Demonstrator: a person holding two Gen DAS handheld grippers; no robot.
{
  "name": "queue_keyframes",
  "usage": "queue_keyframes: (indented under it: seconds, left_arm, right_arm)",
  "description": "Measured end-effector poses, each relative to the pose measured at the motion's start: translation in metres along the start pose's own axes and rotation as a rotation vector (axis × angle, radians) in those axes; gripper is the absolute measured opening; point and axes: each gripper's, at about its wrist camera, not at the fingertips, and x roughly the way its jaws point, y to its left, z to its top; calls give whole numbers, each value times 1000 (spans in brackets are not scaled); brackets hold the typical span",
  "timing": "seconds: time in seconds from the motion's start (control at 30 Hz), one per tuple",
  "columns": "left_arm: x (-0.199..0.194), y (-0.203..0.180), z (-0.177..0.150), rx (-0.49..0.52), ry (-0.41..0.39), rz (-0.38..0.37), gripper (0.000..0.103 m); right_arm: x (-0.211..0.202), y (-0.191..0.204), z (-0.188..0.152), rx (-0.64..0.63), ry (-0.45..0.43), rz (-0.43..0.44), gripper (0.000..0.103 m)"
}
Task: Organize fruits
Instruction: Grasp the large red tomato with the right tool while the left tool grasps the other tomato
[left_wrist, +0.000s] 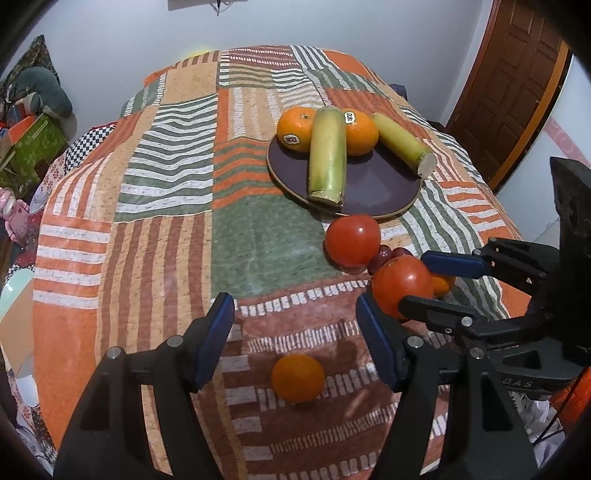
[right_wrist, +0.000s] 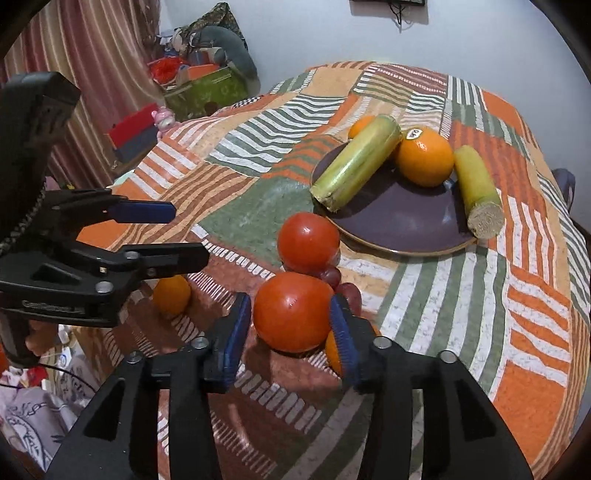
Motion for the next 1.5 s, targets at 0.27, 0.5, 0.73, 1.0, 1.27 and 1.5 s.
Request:
queue_keyframes:
  seconds: [0.27, 0.5, 0.73, 1.0, 1.27, 1.5]
  left_arm:
    - [-1, 10, 0, -57, -2, -26, 68]
    - [-4, 9, 4, -46, -46, -15, 68]
    - [1, 2, 10, -40, -58, -48, 68]
    - [8, -3, 14, -13, -52, -10, 68]
    - [2, 13, 2, -26, -40, 9, 68]
    - [1, 16, -3, -22, -33, -6, 68]
  right_arm:
    - [11, 7, 6, -65, 10, -66, 47]
    - [8, 2, 7, -57, -3, -60, 45]
    - [-7, 0, 8, -27, -45, -22, 26]
    - [-12, -3, 11, -42, -29, -30, 37]
    - [10, 3, 8, -68, 11, -30, 55]
    - [26, 12, 13, -155, 58, -90, 48]
